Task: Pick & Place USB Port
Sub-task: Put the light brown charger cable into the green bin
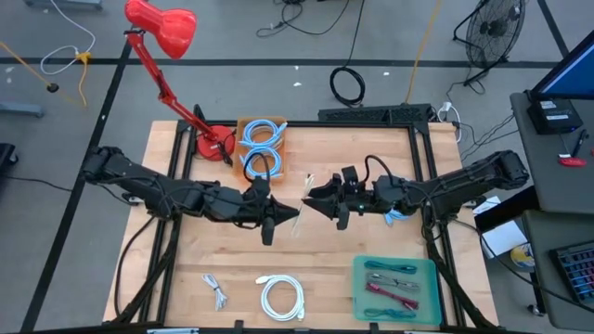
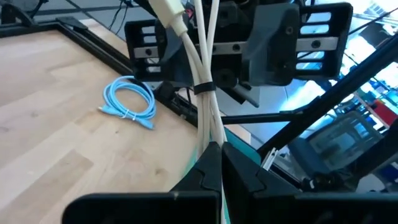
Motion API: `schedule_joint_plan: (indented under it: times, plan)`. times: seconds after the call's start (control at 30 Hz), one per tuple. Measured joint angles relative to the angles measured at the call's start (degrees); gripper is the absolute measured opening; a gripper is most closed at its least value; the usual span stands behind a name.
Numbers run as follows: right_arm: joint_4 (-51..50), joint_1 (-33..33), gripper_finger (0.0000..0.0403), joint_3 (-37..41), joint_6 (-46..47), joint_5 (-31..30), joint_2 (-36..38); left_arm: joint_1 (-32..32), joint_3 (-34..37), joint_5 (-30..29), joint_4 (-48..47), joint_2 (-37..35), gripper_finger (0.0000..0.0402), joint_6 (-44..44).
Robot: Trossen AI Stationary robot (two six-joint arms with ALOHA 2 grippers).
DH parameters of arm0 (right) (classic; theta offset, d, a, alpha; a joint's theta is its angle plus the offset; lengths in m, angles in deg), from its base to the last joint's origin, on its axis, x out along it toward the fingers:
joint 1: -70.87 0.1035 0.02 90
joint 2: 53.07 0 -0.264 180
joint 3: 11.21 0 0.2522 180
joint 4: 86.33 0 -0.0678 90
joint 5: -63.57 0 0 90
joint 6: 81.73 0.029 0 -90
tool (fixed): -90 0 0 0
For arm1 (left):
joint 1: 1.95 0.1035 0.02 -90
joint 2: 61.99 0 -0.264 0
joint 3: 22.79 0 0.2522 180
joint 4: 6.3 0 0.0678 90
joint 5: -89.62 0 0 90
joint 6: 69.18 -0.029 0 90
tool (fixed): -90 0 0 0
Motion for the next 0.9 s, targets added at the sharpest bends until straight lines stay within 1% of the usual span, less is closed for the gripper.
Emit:
schedule_joint_plan:
  times: [0.1, 0.17, 0.27, 0.4, 0.43, 0.53, 0.6, 0.7, 0.83, 0.9]
  plan:
    - [-0.3, 0.0, 0.0165, 0.0, 0.7, 0.0, 0.0, 0.1, 0.0, 1.0, 0.8, 0.0, 0.0, -0.1]
    - [-0.6, 0.0, 0.0145, 0.0, 1.1, 0.0, 0.0, 0.3, 0.0, 1.2, 0.8, 0.0, 0.0, -0.2]
    - [-0.9, 0.0, 0.0098, 0.0, 1.0, 1.1, 0.0, 0.6, 0.0, 1.3, 1.1, 0.0, 0.0, -0.5]
    - [-0.7, 0.0, 0.002, 0.0, -0.6, 2.3, 0.0, 1.4, 0.0, 4.4, 1.9, 0.0, 0.0002, -0.6]
    - [-0.7, 0.0, 0.0011, 0.0, -0.9, 2.7, 0.0, 1.4, 0.0, 4.5, 1.9, 0.0, 0.0005, -0.7]
    - [-0.8, 0.1, 0.0011, 0.0, -0.1, 3.3, 0.0, 1.4, 0.0, 4.9, 2.3, 0.0, 0.002, -1.3]
    - [-0.8, 0.1, 0.0006, 0.0, 0.3, 5.5, 0.1, 1.4, 0.0, 5.4, 2.3, 0.0, 0.0032, -1.5]
    - [-3.8, 0.6, 0.0004, 0.0, 2.3, 10.2, 1.7, 0.9, 0.0, 5.4, 1.8, -0.6, 0.005, -1.6]
    - [-11.1, 3.1, 0.0003, 0.0, 2.7, 13.1, 6.6, 0.2, 0.0, 5.3, 2.3, -1.7, 0.0071, -2.7]
    - [-17.5, 4.5, 0.0002, 0.0, 3.2, 15.4, 9.7, -0.1, 0.0, 5.4, 1.3, -2.0, 0.0078, -2.9]
